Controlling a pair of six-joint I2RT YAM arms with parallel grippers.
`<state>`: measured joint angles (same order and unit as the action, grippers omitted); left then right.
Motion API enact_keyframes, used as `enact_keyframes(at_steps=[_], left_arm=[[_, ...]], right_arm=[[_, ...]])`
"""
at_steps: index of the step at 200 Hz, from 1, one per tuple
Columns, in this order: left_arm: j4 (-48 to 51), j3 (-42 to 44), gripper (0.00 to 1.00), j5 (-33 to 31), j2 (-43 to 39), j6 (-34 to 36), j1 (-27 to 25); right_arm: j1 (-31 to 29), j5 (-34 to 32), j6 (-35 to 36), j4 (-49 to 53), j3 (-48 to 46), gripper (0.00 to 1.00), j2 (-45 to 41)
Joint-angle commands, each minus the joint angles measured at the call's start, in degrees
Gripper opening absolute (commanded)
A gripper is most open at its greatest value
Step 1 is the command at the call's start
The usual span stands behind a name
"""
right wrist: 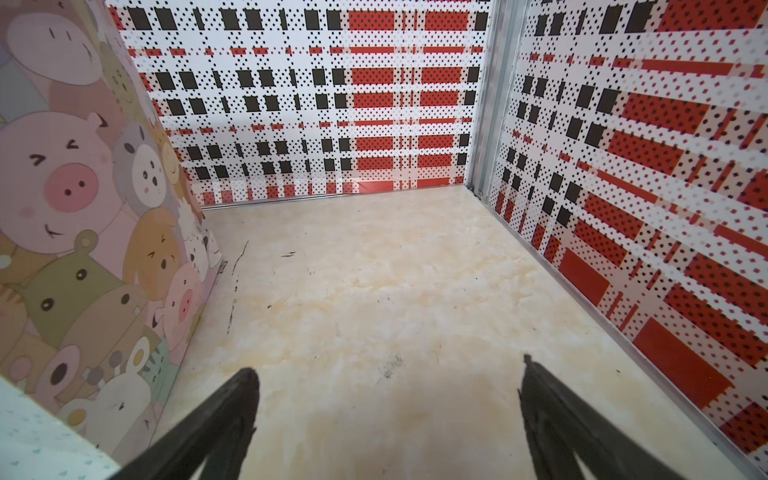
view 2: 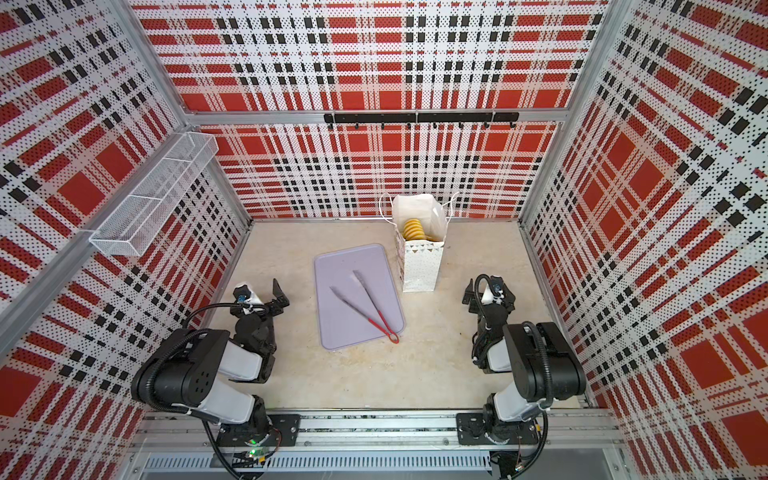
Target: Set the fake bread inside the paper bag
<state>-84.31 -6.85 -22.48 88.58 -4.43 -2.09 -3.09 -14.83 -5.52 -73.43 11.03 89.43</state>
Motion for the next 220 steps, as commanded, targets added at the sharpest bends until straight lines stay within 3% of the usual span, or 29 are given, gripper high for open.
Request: enact_keyframes(at_steps=[1,59,220], left_arm=[[-0.94,-1.58,0.98,0.32,0.50,0.56,0.59],[4.08,-4.59,0.98,-2.00,0.93,2.39,-1.58],[6.43,-5.72,0.98,0.44,0.99,1.41,-0.03]], right_arm=[[0.63,-0.10,0.07,0.59,1.98,1.00,0.44],[0.58,4.24,1.57,6.94,5.51,1.00,0.68],[0.63,4.14,1.67,7.56,5.85,1.00,0.84]])
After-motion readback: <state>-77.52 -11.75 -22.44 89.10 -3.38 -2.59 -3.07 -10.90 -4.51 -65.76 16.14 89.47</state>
